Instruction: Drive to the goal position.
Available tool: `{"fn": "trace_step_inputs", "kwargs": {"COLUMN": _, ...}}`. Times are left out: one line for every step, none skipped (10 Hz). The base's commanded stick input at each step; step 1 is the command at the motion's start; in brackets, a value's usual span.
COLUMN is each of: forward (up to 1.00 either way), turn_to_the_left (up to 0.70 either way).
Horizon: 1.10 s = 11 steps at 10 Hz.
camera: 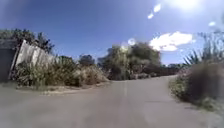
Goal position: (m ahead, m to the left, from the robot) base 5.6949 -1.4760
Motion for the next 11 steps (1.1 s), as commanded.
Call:
{"fn": "trace_step_inputs", "kwargs": {"forward": 1.0, "turn_to_the_left": -0.33}}
{"fn": "trace_step_inputs", "kwargs": {"forward": 1.0, "turn_to_the_left": 0.0}}
{"fn": "trace_step_inputs", "kwargs": {"forward": 1.0, "turn_to_the_left": 0.0}}
{"fn": "trace_step_inputs", "kwargs": {"forward": 1.0, "turn_to_the_left": -0.4}}
{"fn": "trace_step_inputs", "kwargs": {"forward": 1.0, "turn_to_the_left": -0.4}}
{"fn": "trace_step_inputs", "kwargs": {"forward": 1.0, "turn_to_the_left": -0.4}}
{"fn": "trace_step_inputs", "kwargs": {"forward": 1.0, "turn_to_the_left": 0.0}}
{"fn": "trace_step_inputs", "kwargs": {"forward": 1.0, "turn_to_the_left": 0.0}}
{"fn": "trace_step_inputs", "kwargs": {"forward": 1.0, "turn_to_the_left": 0.0}}
{"fn": "trace_step_inputs", "kwargs": {"forward": 1.0, "turn_to_the_left": -0.38}}
{"fn": "trace_step_inputs", "kwargs": {"forward": 1.0, "turn_to_the_left": -0.39}}
